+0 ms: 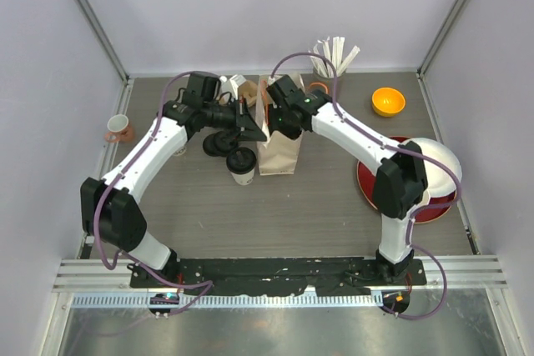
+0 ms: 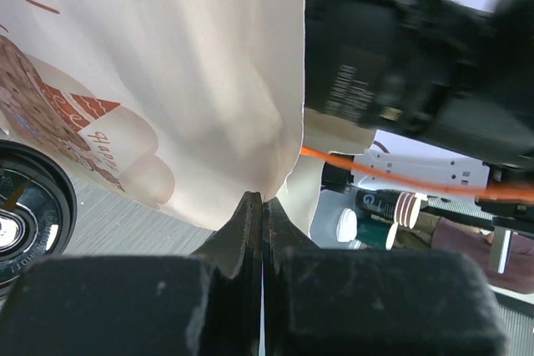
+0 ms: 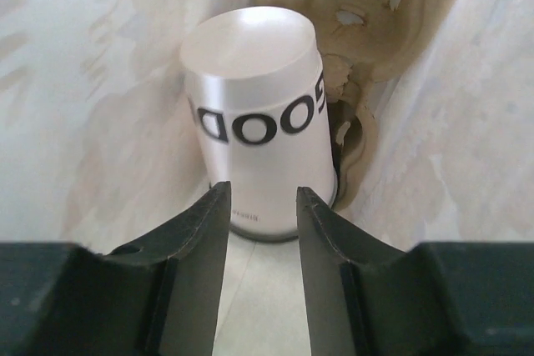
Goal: Pack the takeout coffee
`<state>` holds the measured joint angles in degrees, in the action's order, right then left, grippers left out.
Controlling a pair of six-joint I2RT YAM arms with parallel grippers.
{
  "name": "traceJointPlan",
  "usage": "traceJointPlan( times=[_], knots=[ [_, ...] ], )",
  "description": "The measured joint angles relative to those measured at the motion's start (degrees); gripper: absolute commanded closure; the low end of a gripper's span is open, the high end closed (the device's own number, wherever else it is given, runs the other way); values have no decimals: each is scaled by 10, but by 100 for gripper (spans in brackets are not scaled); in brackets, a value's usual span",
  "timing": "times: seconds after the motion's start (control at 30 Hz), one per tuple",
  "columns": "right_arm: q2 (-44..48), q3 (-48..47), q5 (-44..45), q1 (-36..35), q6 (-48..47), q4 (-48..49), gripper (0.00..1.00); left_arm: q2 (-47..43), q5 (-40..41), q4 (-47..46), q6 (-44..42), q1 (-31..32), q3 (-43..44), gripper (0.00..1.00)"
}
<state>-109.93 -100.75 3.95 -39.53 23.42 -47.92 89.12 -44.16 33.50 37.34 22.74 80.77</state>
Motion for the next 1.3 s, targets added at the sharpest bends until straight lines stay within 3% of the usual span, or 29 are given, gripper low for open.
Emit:
traceJointPlan(
  times=[0.4,0.67,0.83,1.07,1.3],
  knots=[
    [196,11,-21,-1,-54,38,58,0,3,11,-18,-4,5,100],
    [210,10,-5,-1,-71,47,52,0,4,15,-24,-4,7,100],
    [183,-4,2,-1,-70,49,52,0,2,15,-28,-4,7,100],
    [36,-133,32,-1,-67,1,52,-2,-26,2,-7,-4,6,100],
    [-42,-170,57,-1,-63,-70,30,-5,-39,-12,13,-4,1,96]
  ],
)
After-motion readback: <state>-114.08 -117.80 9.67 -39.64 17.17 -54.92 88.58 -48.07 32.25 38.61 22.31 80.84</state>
